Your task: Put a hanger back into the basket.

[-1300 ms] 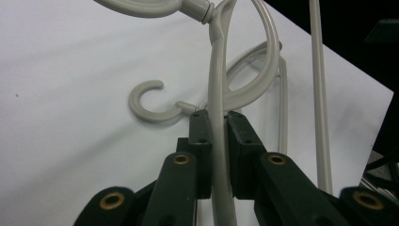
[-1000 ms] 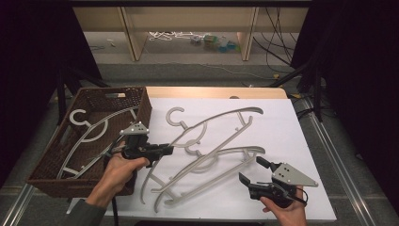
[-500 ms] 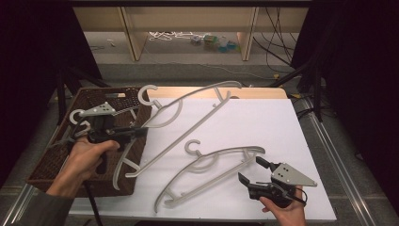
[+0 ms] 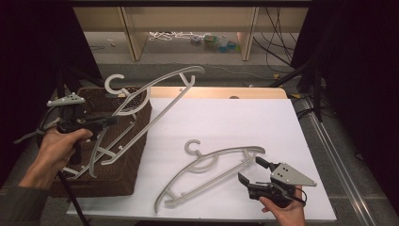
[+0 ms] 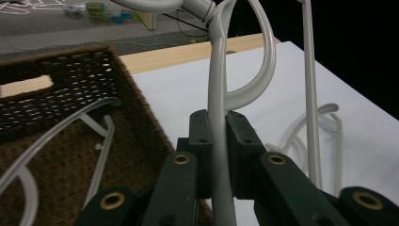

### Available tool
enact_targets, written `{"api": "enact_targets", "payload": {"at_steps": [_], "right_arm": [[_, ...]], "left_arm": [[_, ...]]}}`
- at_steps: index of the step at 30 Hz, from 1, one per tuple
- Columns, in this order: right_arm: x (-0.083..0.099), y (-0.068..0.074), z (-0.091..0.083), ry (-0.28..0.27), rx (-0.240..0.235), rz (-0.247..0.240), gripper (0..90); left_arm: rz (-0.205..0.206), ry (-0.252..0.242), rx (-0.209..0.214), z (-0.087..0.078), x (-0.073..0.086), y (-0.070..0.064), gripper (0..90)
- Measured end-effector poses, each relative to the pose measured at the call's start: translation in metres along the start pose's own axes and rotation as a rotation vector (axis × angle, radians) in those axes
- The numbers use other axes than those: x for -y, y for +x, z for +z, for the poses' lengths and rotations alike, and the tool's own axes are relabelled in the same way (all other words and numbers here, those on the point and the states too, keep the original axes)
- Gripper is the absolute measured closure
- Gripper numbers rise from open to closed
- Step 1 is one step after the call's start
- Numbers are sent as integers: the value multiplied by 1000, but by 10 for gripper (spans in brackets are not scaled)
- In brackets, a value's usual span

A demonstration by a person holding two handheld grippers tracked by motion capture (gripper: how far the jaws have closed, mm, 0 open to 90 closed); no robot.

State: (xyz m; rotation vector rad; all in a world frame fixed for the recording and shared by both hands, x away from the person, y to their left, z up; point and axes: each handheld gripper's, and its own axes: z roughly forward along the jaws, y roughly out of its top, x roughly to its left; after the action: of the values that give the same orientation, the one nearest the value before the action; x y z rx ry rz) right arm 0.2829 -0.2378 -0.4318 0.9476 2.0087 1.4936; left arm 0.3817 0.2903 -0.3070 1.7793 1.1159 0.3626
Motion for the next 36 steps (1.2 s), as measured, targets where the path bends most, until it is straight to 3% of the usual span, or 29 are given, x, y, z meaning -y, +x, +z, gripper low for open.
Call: {"api": "enact_targets", "payload": {"at_steps": [5, 9, 17, 21, 36], "right_arm": [[0, 0, 0, 2, 1, 1, 192], [1, 0, 1, 3, 3, 2, 192], [1, 0, 1, 3, 4, 1, 192], [1, 0, 2, 4, 4, 2, 192], [1, -1, 3, 11, 3, 0, 192]], "left_arm": [[-20, -12, -64, -6, 1, 21, 817], [-10, -5, -128, -12, 3, 35, 817], [-27, -8, -208, -22, 10, 61, 817], [-17, 3, -249, -26, 15, 72, 817], [-25, -2, -339, -35, 42, 106, 817]]}}
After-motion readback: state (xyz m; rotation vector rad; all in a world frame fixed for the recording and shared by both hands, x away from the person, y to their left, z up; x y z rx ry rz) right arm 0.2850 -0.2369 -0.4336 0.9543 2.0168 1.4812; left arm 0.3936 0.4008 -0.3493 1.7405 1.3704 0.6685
